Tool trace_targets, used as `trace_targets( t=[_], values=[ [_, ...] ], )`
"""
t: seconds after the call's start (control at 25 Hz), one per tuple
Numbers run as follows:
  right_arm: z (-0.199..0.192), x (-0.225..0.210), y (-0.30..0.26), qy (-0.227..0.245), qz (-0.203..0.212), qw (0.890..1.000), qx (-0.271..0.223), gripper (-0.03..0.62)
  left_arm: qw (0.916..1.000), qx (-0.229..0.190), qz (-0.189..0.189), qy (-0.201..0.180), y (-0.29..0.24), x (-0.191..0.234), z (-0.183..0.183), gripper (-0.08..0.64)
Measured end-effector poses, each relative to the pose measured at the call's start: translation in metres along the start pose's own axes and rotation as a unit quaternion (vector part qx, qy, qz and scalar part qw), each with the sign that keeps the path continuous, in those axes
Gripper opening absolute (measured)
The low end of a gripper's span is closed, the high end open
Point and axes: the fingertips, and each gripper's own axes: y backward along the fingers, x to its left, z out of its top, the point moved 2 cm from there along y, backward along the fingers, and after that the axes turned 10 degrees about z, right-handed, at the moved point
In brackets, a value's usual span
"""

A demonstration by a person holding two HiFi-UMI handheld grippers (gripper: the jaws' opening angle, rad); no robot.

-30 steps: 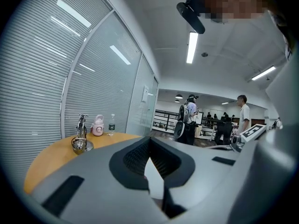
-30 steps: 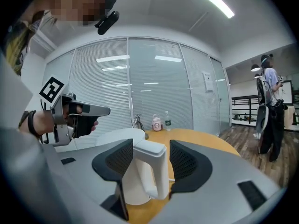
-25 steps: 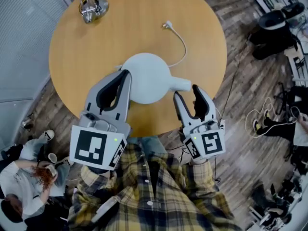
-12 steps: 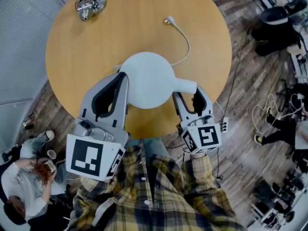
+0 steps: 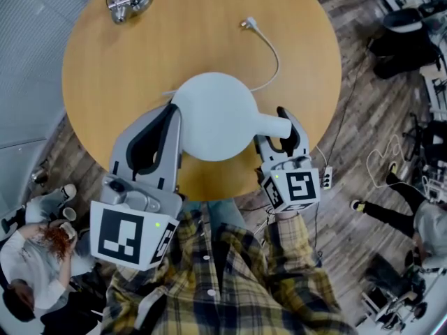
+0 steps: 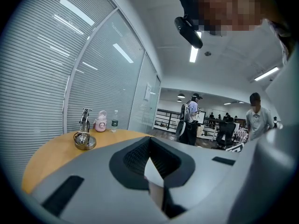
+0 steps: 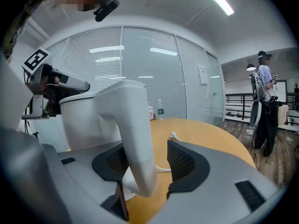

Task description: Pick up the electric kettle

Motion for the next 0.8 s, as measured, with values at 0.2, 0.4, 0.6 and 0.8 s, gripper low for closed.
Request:
trace_targets(
  t=[0.2, 0.4, 0.6, 0.8],
  values=[
    [0.007, -0.003, -0.008, -0.001, -0.006, 1.0, -0.012, 0.241, 1.0, 0.003, 0.001, -0.001, 0.0, -0.002, 0.001, 0.003],
    [0.01, -0.002, -0.012, 0.016, -0.008, 1.0, -0.018, 0.214, 1.0, 0.004, 0.001, 0.0, 0.0, -0.002, 0.0, 0.003],
    [0.009, 0.005, -0.015, 0.042, -0.024, 0.999, -0.018, 0.092, 1.0, 0.003, 0.003, 0.003, -0.001, 0.002, -0.002, 0.003],
    [0.011, 0.003, -0.016, 0.039, -0.027, 0.999, -0.014, 0.087, 1.0, 0.001, 0.007, 0.004, -0.002, 0.003, 0.001, 0.003]
  ],
)
